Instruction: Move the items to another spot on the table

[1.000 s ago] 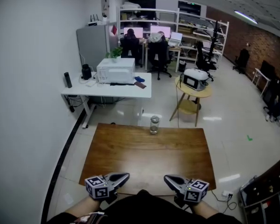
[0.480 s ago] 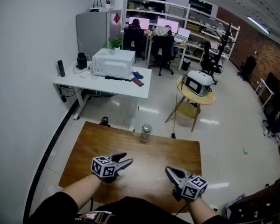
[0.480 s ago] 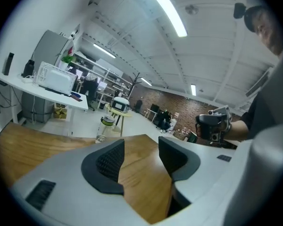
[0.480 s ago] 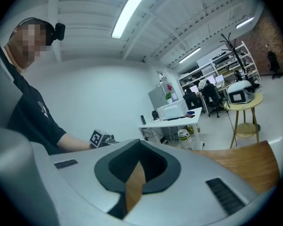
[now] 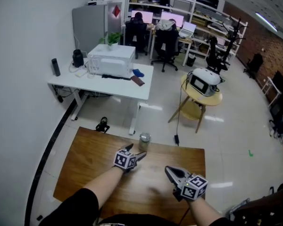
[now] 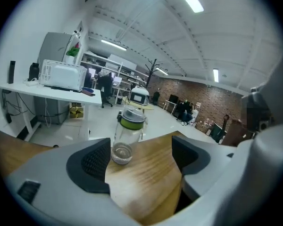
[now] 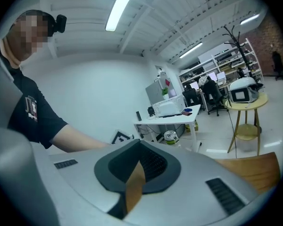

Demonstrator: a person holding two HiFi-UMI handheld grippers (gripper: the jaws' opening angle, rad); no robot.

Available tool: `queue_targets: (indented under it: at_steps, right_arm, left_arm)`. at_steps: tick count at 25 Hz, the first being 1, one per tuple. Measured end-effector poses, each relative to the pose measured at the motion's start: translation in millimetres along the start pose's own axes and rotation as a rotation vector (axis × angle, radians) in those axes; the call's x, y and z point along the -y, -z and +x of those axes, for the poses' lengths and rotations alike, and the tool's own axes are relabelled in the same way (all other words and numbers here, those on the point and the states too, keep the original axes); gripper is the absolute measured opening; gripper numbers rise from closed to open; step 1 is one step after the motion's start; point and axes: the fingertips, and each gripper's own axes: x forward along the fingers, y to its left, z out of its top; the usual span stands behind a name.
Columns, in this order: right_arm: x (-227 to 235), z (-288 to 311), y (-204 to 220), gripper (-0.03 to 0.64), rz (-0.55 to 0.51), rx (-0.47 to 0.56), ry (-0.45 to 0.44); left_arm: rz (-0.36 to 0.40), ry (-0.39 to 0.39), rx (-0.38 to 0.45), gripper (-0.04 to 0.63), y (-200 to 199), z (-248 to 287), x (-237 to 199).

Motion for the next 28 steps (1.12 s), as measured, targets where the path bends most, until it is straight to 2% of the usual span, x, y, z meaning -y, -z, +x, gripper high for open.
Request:
queue_targets:
  at_steps: [2,6,14,19,22,23,24,28]
  right_arm:
    - [2,-1,9,-0.009,0.021,-0.003,0.027]
    - [13,-5,22,-0.009,0.037,0.001,0.08]
    - [71,14,18,-0.009,0.044,0.023,0.161]
    - [87,32,12,-0.009,0.055,0.031,0.146]
    - [90,37,15,-0.009,0.069,0.026,0.134]
    - [90,37,16,-0.009,0.073,0.024,0.137]
    - [90,37,18,-0.009,0.076,0.021,0.142]
    - [88,32,26,-0.009,0.082,0.013,0.136]
  left_arm:
    - [0.001,-0.009,-0.007,0.404,0,27,-14]
    - [0.058,0.013,-0.047,0.41,5,61,-32]
    - [0.065,0.028,-0.017,0.411,10,90,-43]
    - [0.14,0.057,-0.002,0.411,7,103,-30]
    - [0.158,0.054,-0.01,0.411,9,111,-29]
    - [0.163,0.046,-0.014,0.406,9,111,-31]
    - [0.171,0.04,-0.019,0.362,9,111,-33]
    - [0.208,0.057,-0.03,0.351,9,110,-31]
